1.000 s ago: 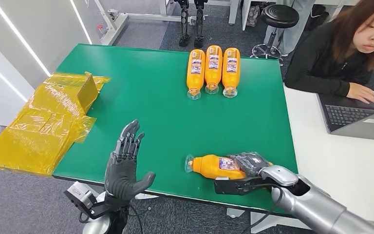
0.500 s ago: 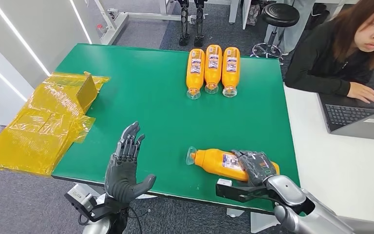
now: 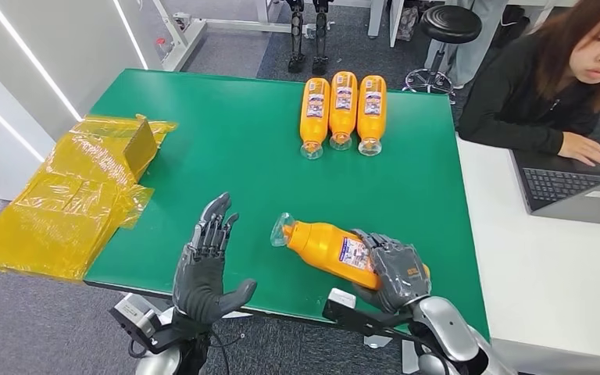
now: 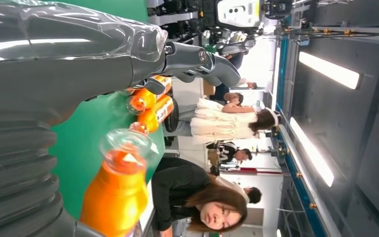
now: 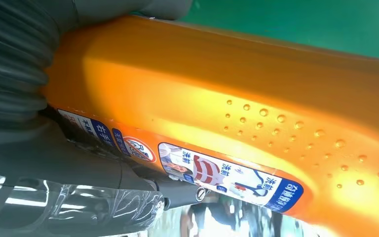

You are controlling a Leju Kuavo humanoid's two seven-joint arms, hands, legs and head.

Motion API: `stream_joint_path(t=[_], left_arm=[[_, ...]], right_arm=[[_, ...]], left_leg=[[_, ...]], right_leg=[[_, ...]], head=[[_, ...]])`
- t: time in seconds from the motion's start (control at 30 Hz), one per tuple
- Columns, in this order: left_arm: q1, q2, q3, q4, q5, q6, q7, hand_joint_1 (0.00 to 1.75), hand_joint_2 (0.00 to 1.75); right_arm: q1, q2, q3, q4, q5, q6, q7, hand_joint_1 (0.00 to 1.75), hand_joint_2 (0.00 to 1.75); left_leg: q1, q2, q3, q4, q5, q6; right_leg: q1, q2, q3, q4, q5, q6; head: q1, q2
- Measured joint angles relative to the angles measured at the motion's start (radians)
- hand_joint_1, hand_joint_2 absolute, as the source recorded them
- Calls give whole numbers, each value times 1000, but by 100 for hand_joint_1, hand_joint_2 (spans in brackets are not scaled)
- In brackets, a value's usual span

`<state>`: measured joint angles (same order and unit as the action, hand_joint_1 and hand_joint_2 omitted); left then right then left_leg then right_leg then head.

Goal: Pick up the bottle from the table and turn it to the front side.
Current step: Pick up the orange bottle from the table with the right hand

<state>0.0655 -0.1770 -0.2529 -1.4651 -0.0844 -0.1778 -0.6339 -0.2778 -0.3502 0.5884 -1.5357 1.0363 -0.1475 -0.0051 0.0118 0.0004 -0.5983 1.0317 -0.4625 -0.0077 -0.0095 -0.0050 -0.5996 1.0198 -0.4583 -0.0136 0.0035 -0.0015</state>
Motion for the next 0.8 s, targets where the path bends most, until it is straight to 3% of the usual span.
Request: stream_joint_path(t=[0.37,0.8], left_arm=[[-78,5,-9,86,34,-6,-44,0,175],[-121,10,-52,149,140,-104,-33,0,175]], right_arm=[[150,31,-3,-20,62,-267,-88,175,175],[233,118,40,-20,171,-341,-54,175,175]], left_leg=[[0,-1,0,0,0,0],[0,0,0,0,0,0]], right_leg=[[0,-1,0,0,0,0],[0,0,-1,0,0,0]], head=[[0,0],[0,0]])
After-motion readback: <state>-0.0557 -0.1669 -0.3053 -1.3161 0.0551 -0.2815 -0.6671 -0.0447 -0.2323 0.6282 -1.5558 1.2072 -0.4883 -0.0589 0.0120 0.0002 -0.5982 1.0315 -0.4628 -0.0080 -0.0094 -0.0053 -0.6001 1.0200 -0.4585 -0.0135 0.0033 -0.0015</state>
